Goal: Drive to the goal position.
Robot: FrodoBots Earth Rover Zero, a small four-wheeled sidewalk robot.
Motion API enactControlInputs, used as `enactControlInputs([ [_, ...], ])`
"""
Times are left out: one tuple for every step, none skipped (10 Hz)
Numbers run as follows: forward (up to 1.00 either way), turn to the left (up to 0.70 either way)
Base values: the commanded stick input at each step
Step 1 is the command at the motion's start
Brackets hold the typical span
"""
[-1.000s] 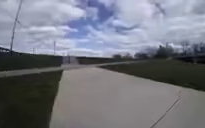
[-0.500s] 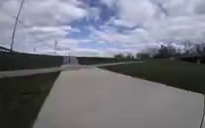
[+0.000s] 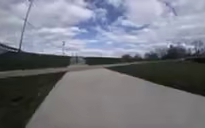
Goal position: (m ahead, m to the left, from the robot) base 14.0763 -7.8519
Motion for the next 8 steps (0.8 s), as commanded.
enactControlInputs([
  [1.00,0.00],
  [1.00,0.00],
  [1.00,0.00],
  [1.00,0.00],
  [1.00,0.00],
  [1.00,0.00],
  [1.00,0.00],
  [1.00,0.00],
])
